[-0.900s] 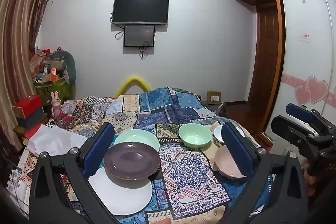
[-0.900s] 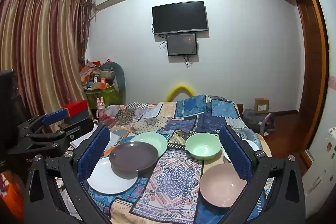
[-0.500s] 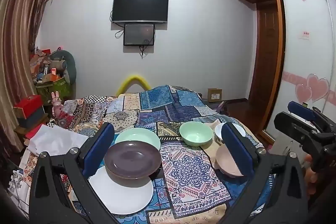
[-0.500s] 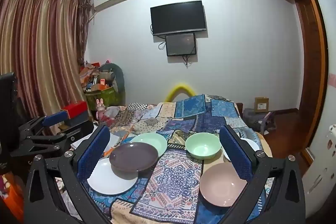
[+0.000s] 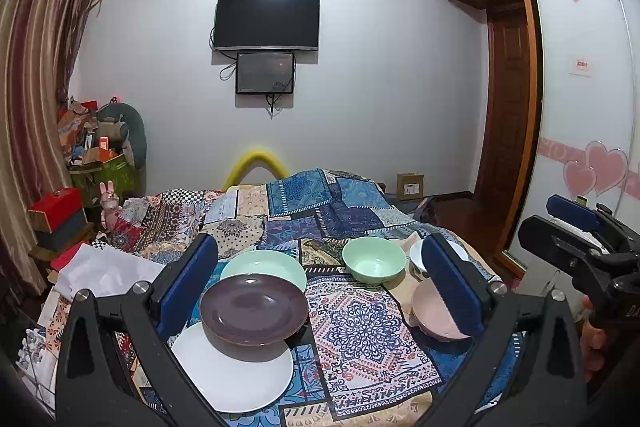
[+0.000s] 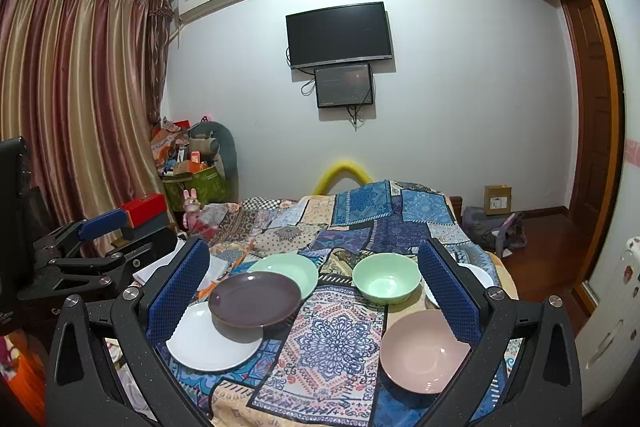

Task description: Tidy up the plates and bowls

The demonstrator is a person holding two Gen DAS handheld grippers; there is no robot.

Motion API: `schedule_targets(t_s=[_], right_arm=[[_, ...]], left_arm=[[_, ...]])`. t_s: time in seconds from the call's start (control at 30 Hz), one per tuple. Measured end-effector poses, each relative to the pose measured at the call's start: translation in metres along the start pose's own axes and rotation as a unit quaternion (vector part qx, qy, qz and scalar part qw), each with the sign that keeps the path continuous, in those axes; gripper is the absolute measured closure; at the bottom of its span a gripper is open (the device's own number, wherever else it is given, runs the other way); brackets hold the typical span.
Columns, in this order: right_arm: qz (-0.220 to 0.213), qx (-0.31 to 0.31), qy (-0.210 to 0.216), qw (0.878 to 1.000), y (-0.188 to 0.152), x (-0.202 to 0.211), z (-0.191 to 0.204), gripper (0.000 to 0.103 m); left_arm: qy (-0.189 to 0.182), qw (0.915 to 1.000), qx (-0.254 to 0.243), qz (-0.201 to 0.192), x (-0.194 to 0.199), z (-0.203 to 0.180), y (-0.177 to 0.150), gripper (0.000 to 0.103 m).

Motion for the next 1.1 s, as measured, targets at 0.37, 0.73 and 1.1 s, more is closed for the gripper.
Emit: schedule_targets(t_s=[0.37, 0.73, 1.1], right_arm=[[-0.001, 0.000, 0.000, 1.000, -0.0003, -0.0014, 0.0005, 0.000], [-0.001, 0.000, 0.000, 1.000, -0.0006, -0.0017, -0.0007, 0.000], [-0.001, 0.000, 0.002, 1.000, 0.0025, 0.0033, 0.0002, 0.000]], left_arm=[[0.001, 1.0000, -0.005, -0.001, 0.0000, -0.0023, 0.0001, 0.000], [0.000, 1.0000, -0.007, -0.003, 0.0005, -0.0038, -0.0008, 0.000], [0.001, 1.0000, -0.006, -0.004, 0.0012, -0.0017, -0.0003, 0.000]])
Point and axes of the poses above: each gripper's, at about its wrist camera, not at the fingertips, and x roughly against the way its jaws point, z to its left, y to its top, the point moved 2 cm from there along -x, roughly the way its jaws point, and after that the axes turned 6 degrees about x, right-handed, at the moved point
